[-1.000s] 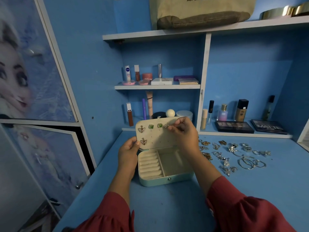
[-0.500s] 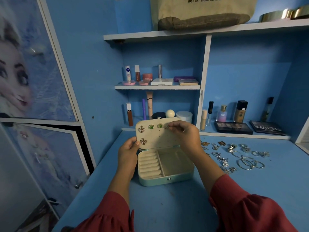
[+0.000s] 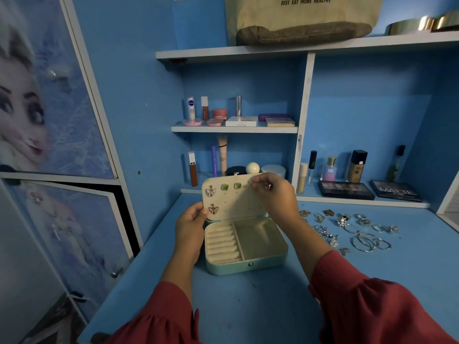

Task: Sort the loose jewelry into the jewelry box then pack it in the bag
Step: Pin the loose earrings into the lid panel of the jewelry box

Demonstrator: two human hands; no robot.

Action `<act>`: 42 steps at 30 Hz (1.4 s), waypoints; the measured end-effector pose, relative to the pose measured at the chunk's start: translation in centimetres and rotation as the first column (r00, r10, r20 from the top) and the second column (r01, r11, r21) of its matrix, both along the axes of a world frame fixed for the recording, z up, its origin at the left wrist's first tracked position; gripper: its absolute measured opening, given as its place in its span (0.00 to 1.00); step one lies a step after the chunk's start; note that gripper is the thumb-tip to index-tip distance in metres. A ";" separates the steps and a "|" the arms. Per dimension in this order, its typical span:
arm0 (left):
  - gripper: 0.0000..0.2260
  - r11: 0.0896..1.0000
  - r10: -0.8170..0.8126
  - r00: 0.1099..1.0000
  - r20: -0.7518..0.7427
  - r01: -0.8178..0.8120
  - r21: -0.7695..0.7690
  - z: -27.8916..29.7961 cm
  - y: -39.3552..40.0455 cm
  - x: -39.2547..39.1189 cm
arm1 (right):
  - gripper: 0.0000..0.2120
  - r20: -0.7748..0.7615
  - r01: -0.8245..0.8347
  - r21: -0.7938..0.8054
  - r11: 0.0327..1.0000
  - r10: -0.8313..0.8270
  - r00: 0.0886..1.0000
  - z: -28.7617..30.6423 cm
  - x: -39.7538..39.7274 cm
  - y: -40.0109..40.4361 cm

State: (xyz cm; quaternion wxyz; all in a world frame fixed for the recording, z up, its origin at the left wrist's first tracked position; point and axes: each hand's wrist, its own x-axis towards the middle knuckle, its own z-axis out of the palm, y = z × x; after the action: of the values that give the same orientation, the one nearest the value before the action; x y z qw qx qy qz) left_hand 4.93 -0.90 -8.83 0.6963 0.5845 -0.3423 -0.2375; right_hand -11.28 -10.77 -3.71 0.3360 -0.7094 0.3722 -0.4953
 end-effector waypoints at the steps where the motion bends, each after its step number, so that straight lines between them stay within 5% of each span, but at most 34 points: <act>1: 0.11 1.000 0.000 1.000 -0.002 0.000 0.001 0.0 0.0 0.0 | 0.05 -0.017 0.005 -0.012 1.000 -0.005 1.000 0.1 0.0 0.0; 17: 0.09 1.000 0.003 1.000 -0.003 -0.003 0.009 -0.3 -0.2 0.3 | 0.06 -0.315 0.048 -0.199 0.979 -0.110 0.943 0.1 -0.6 -0.3; 42: 0.09 1.000 -0.002 1.000 0.010 0.002 -0.007 -0.2 -0.1 0.1 | 0.05 -0.269 0.145 -0.038 0.989 -0.150 0.951 1.5 0.6 0.6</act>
State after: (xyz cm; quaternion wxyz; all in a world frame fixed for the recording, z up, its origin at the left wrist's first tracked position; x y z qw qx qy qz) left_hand 5.08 -0.98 -9.04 0.6965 0.5828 -0.3470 -0.2341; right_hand -10.70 -10.19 -2.22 0.2377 -0.7436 0.4624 -0.4204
